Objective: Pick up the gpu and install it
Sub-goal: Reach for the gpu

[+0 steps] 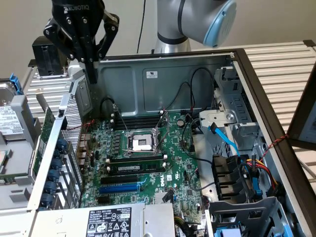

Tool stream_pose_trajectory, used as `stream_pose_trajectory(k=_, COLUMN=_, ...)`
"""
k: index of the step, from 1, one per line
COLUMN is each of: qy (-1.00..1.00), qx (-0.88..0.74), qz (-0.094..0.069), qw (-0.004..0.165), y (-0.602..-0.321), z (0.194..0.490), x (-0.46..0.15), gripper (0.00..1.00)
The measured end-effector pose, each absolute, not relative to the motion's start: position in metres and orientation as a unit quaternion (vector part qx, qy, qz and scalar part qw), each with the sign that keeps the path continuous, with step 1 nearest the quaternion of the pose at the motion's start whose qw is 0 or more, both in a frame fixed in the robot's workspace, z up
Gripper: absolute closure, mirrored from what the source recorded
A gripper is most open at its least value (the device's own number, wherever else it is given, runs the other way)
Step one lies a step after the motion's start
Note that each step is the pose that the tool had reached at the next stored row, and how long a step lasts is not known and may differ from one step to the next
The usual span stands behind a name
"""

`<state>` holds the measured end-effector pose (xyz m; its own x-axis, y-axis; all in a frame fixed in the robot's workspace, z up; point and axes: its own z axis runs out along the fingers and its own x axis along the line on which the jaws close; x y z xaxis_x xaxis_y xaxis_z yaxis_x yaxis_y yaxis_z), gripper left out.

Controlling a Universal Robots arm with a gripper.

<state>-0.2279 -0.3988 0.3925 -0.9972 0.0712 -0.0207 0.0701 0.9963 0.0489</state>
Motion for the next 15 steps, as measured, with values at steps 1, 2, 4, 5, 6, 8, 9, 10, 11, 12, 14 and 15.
stream_pose_trajectory(k=1, qy=0.999, qx=0.035, qz=0.024, qw=0.011, y=-0.399, z=0.392, x=-0.232, gripper=0.89)
stream_pose_trajectory(k=2, qy=0.999, qx=0.035, qz=0.024, qw=0.011, y=-0.399, z=0.392, x=-0.237, gripper=0.89)
stream_pose_trajectory(k=4, qy=0.999, qx=0.035, qz=0.024, qw=0.011, y=-0.399, z=0.392, x=-0.246, gripper=0.89)
stream_pose_trajectory(k=5, qy=0.999, qx=0.035, qz=0.024, qw=0.011, y=-0.399, z=0.392, x=-0.250, gripper=0.89)
stream_pose_trajectory(k=6, qy=0.999, qx=0.035, qz=0.024, qw=0.011, y=-0.399, z=0.392, x=-0.255, gripper=0.89)
stream_pose_trajectory(k=8, qy=0.999, qx=0.035, qz=0.024, qw=0.011, y=-0.399, z=0.392, x=-0.264, gripper=0.89)
stream_pose_trajectory(k=9, qy=0.999, qx=0.035, qz=0.024, qw=0.011, y=-0.399, z=0.392, x=-0.269, gripper=0.89)
stream_pose_trajectory(k=10, qy=0.999, qx=0.035, qz=0.024, qw=0.012, y=-0.399, z=0.391, x=-0.273, gripper=0.89)
stream_pose_trajectory(k=11, qy=0.999, qx=0.035, qz=0.024, qw=0.012, y=-0.399, z=0.391, x=-0.278, gripper=0.89)
stream_pose_trajectory(k=12, qy=0.999, qx=0.035, qz=0.025, qw=0.012, y=-0.399, z=0.390, x=-0.282, gripper=0.89)
stream_pose_trajectory(k=14, qy=0.999, qx=0.035, qz=0.027, qw=0.012, y=-0.399, z=0.388, x=-0.291, gripper=0.89)
stream_pose_trajectory(k=15, qy=0.999, qx=0.035, qz=0.029, qw=0.012, y=-0.398, z=0.388, x=-0.296, gripper=0.89)
